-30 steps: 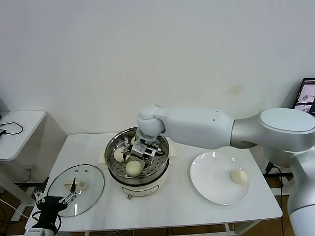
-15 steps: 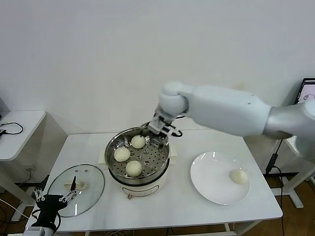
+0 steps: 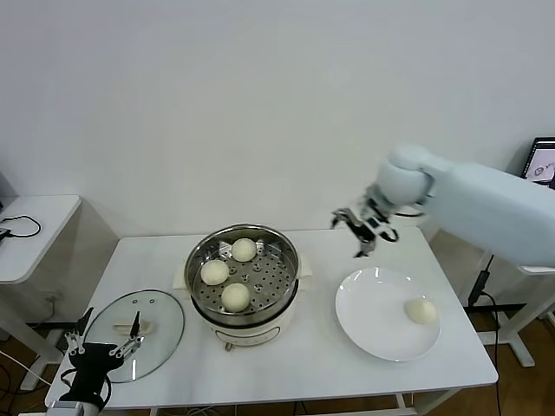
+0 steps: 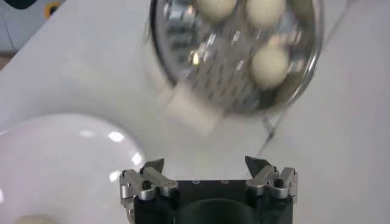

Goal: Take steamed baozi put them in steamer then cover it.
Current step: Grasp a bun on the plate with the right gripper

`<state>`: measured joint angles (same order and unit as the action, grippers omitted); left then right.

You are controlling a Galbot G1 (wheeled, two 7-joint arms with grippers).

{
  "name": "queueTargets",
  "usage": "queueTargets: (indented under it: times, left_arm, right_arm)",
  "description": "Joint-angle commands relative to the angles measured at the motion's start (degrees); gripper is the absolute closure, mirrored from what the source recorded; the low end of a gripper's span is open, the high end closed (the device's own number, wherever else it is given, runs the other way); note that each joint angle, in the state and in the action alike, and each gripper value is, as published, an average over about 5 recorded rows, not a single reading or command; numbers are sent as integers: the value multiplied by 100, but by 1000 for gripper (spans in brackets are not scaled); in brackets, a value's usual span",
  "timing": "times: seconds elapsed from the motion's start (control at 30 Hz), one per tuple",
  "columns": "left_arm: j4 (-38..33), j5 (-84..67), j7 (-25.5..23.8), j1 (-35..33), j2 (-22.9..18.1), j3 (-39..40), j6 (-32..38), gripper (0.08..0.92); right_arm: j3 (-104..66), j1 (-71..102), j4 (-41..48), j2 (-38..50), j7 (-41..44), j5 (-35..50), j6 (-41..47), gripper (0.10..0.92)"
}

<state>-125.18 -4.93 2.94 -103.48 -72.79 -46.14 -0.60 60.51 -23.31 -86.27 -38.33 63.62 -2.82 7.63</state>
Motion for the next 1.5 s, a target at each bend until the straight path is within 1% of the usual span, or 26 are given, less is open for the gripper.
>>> queueTargets:
  times: [0.03,0.2,0.47,0.93,1.27,1.4,1.5]
  left_arm:
    - [-41,99,5,-96,-17,54,3,177]
    - [-67,163,7,-161,-28,89,7,177]
    - [-122,189,9,-244,-30,92,9,177]
    - [-187,169,7,-326,-47,21,16,177]
    - [-182,168,7,-308,-44,5,13,177]
    - [-191,167,7,-312,-48,-5,12,177]
    - [-198,167,8,-317,-53,-10,12,177]
  right_arm:
    - [-1713,2431,-121,1449,3,-845,237,203]
    - [-2691,3477,119,1507,-27,-1141,162,203]
    - [-3243,4143,719,1099,-108,-1482,28,203]
    - [-3377,4333,1270,554,-218,-1931,-102,202]
    - [-3390,4252,1429,289,-278,-2002,-92,204]
    - [-3377,4219,1466,228,-254,-2024,-100,222]
    - [-3362,4193,1488,204,-238,-2035,-104,261]
